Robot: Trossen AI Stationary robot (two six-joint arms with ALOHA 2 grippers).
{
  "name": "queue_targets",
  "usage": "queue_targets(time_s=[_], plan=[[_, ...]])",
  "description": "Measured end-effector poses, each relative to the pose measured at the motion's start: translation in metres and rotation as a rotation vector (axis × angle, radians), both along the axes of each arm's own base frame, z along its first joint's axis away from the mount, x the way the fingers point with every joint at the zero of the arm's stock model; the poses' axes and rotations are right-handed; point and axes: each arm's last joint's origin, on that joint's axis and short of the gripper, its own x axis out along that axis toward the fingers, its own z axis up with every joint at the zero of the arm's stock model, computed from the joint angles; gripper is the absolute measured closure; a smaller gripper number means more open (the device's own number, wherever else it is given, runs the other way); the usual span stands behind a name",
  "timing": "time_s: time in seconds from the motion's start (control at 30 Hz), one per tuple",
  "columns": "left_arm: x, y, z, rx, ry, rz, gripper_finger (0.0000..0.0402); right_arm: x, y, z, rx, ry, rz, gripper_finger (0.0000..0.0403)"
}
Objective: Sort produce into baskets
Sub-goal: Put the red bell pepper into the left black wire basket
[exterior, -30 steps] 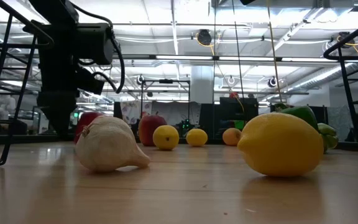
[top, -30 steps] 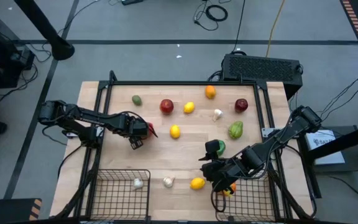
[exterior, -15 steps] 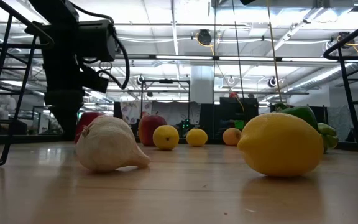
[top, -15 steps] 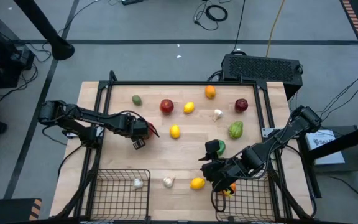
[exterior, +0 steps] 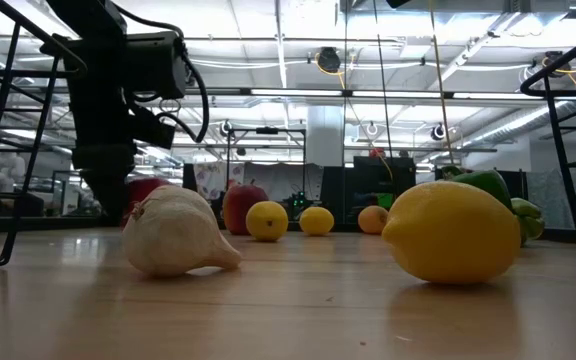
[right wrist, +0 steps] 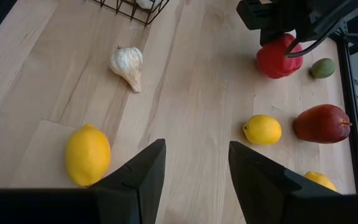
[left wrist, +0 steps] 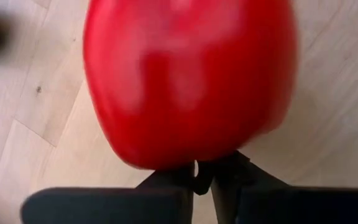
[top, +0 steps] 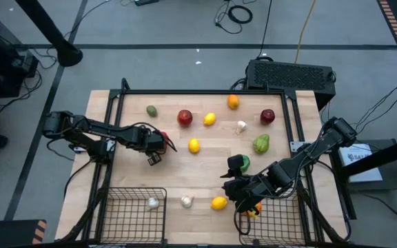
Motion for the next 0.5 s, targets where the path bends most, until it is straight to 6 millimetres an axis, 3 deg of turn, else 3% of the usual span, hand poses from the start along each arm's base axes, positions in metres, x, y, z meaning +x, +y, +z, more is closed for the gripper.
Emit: queue_targets(time_s=[0.13,0.23,0.37,0.5], plan=[[-0.001,-0.001,0.002,-0.028,-0.010,0.001,0.0369,0.000,0.000,0.000,0.000,0.000,0.000,0.0235],[0.002,-0.005,0.017,-0.130,-0.043,-0.015,0.0355,0.000,0.000,0.000,-0.002,0.003,0.000,0.0235],[-0.001,-0.020,0.058,-0.285,-0.039,-0.058,0.0356,-0.001,-0.001,-0.001,-0.012,0.014,0.003,0.0235],[-0.010,-0.037,0.118,-0.401,-0.048,-0.064,0.0369,-0.001,-0.001,-0.001,-0.017,0.017,0.004,0.0235]])
